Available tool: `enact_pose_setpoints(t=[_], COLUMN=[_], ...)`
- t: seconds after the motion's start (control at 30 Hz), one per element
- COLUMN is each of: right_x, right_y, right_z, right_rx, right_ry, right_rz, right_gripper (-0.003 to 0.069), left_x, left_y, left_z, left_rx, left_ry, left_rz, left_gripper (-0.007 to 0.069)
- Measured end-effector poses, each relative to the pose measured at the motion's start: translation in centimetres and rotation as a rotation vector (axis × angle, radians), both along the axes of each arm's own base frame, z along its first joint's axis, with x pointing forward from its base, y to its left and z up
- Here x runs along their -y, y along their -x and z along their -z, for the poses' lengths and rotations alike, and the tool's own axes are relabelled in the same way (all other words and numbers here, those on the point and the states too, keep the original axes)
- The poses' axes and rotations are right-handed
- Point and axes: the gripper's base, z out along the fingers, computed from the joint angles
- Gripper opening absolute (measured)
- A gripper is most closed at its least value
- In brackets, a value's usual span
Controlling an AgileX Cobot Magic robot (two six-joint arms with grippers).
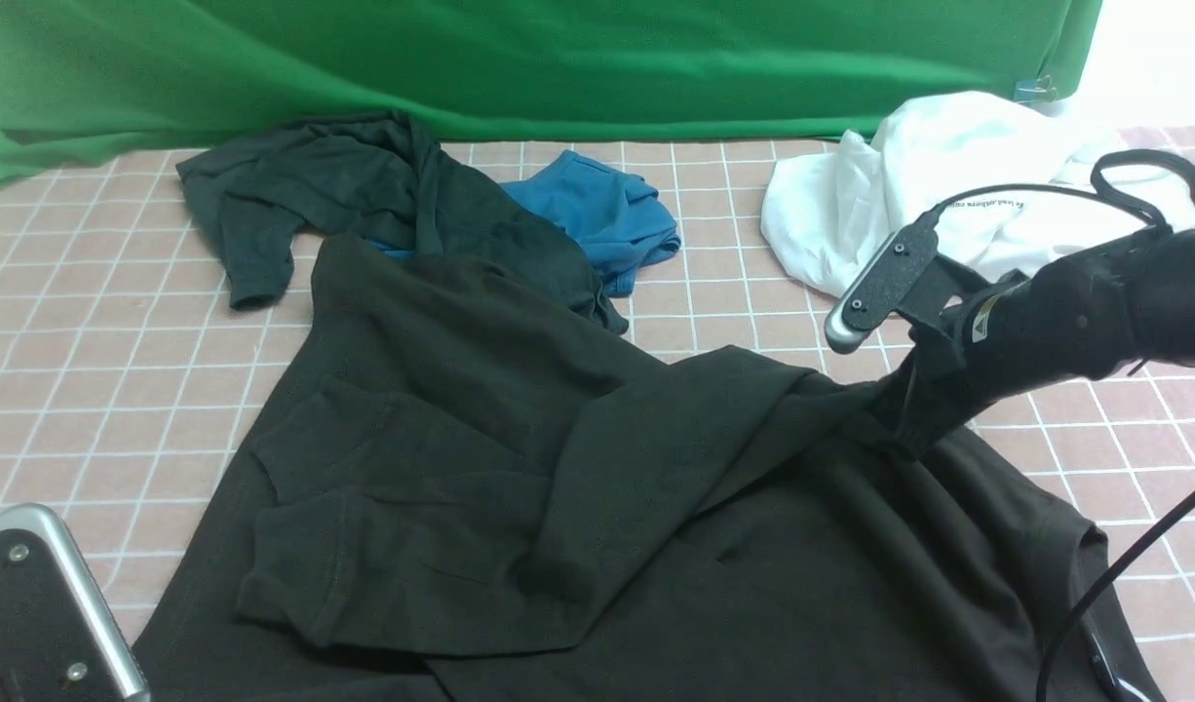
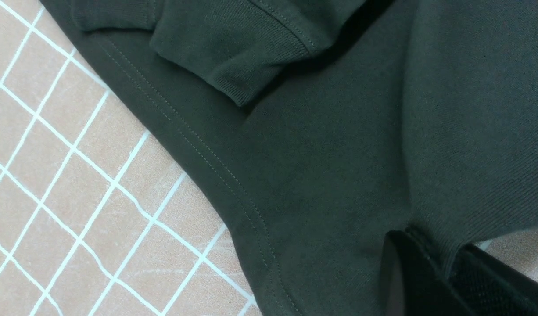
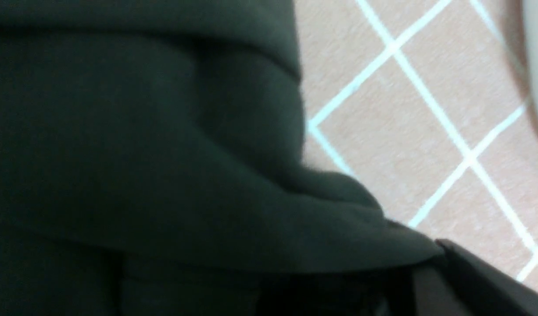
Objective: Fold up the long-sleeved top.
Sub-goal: Use both arms simultaneously to clamp the lower edge of the clothing fabric
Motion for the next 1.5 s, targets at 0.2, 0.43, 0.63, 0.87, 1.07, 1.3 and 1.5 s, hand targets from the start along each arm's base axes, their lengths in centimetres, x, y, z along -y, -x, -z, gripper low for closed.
enact_pose_setpoints(t=[0.2,0.43,0.63,0.87,1.07,1.3,1.5], right_x=[1.0,3.9,6.3,6.9,7.0,8.8,10.4], right_y=[-0.7,-1.9,-2.1,-2.2,-2.4,-2.3,-1.9], right_z=[-1.8,-3.2,-3.3,-3.3,-3.5,-3.4,-3.1], right_rx=[0.063,0.118,0.111,0.118,0.149,0.134,0.087], right_ry=[-0.033,-0.102,-0.158,-0.170,-0.197,-0.204,-0.196], right_rz=[0.057,0.220,0.370,0.403,0.422,0.497,0.559], right_gripper=[0.0034,0.0034,0.0034,0.0034,0.0034,0.0034,0.0034], left_x=[0.0,0.0,0.0,0.0,0.0,0.0,-0.1], left_y=[0.0,0.0,0.0,0.0,0.1,0.5,0.7], left_z=[0.0,0.0,0.0,0.0,0.1,0.2,0.3], left_rx=[0.000,0.000,0.000,0.000,-0.015,-0.058,-0.082], left_ry=[0.000,0.000,0.000,0.000,-0.001,-0.006,-0.010], left_rz=[0.000,0.000,0.000,0.000,0.001,0.003,0.004], left_gripper=[0.0036,0.0036,0.0036,0.0036,0.0036,0.0036,0.0036])
